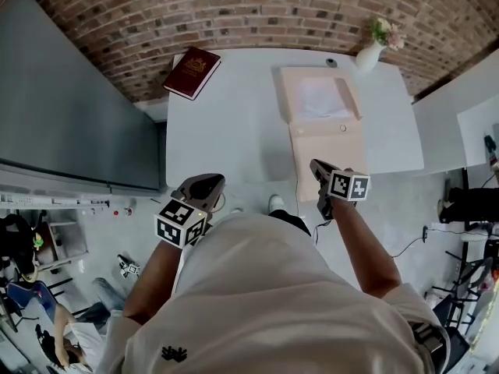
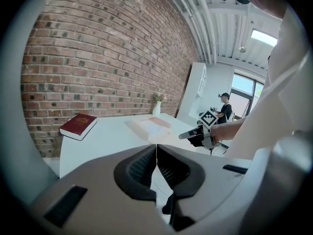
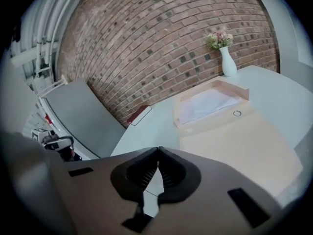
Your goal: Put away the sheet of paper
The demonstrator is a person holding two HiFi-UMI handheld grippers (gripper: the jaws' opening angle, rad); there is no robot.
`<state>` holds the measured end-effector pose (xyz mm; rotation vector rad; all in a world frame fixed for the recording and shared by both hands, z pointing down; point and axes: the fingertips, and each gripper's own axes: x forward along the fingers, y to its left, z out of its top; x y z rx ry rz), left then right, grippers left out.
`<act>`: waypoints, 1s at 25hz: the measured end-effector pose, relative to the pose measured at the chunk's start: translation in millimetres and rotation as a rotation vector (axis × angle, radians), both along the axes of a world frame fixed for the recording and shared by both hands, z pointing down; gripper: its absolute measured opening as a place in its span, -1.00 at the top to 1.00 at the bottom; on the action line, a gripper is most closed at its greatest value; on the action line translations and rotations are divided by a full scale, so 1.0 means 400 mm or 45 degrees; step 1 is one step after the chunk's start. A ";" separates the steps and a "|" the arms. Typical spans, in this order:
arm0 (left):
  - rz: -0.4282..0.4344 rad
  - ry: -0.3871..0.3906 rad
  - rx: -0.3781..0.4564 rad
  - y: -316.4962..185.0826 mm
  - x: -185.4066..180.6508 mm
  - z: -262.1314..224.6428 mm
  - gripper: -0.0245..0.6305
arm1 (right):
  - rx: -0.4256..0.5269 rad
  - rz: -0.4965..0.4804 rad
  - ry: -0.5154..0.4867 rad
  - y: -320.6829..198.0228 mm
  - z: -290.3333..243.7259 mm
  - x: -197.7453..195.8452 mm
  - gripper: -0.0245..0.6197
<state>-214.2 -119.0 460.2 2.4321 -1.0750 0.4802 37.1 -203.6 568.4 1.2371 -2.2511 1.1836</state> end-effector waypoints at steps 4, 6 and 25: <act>0.041 0.015 -0.016 0.027 -0.023 0.017 0.85 | 0.018 -0.056 -0.019 0.086 -0.012 -0.084 0.83; 0.062 0.023 -0.022 0.037 -0.027 0.025 0.85 | 0.029 -0.070 -0.027 0.121 -0.023 -0.116 0.83; 0.207 0.057 -0.009 0.100 -0.023 0.030 0.85 | 0.172 -0.092 -0.025 0.250 -0.117 -0.197 0.83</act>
